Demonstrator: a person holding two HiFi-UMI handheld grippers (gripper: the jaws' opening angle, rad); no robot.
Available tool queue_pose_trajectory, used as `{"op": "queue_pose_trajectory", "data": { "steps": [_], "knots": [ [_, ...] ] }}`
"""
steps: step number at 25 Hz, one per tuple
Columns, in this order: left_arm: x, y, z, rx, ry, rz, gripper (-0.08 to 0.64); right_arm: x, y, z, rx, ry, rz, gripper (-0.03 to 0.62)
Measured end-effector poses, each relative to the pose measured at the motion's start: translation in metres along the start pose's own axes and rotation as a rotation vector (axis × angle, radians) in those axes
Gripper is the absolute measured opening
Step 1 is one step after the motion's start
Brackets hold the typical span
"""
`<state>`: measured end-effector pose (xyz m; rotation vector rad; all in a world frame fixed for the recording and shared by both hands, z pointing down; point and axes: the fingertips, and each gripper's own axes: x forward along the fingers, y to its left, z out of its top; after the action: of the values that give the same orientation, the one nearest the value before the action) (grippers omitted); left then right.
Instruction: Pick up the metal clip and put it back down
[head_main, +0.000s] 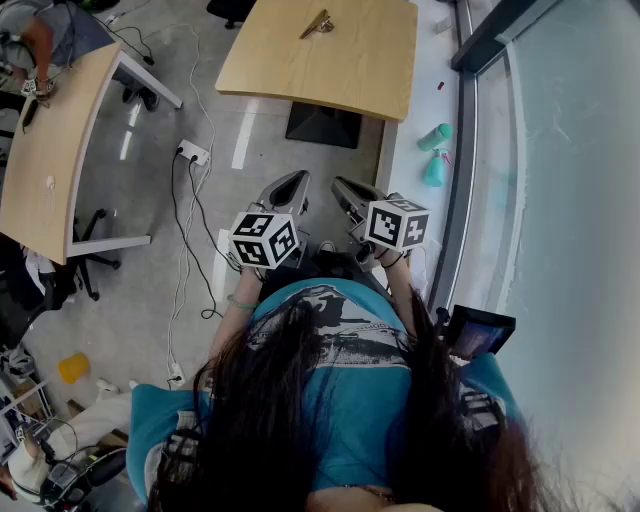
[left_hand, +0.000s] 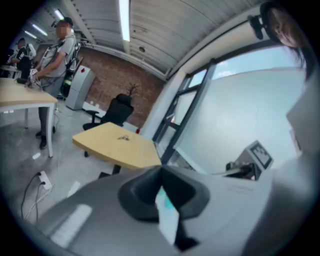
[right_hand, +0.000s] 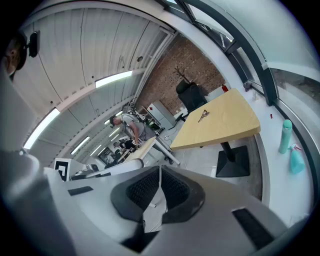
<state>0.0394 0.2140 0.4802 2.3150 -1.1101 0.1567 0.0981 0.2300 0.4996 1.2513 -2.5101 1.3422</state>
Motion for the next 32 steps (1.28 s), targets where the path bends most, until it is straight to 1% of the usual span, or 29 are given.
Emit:
{"op": "queue_pose_trajectory", "data": {
  "steps": [6, 11, 14, 18, 24, 28, 32],
  "knots": [
    [0.017, 0.019, 0.008, 0.01, 0.009, -0.001, 0.003, 0.025, -0.007, 0.009, 0.007, 0.017, 0.007, 0.023],
    [0.044, 0.05, 0.026, 0.0, 0.009, -0.008, 0.003, 0.054, -0.019, 0.032, 0.006, 0.015, -0.012, 0.023],
    [0.065, 0.069, 0.047, 0.001, 0.009, -0.03, 0.003, 0.072, -0.027, 0.053, 0.015, 0.001, -0.038, 0.023],
    [0.09, 0.099, 0.081, 0.023, 0.017, -0.063, 0.003, 0.109, -0.035, 0.087, 0.036, -0.025, -0.071, 0.023],
    [0.121, 0.155, 0.13, 0.029, 0.028, -0.093, 0.003, 0.178, -0.029, 0.136, 0.051, -0.04, -0.074, 0.023],
    [0.135, 0.194, 0.158, 0.03, 0.029, -0.108, 0.003, 0.221, -0.027, 0.158, 0.055, -0.043, -0.09, 0.023],
    [0.144, 0.23, 0.178, 0.016, 0.025, -0.121, 0.003, 0.253, -0.021, 0.172, 0.058, -0.053, -0.108, 0.023]
  ]
}}
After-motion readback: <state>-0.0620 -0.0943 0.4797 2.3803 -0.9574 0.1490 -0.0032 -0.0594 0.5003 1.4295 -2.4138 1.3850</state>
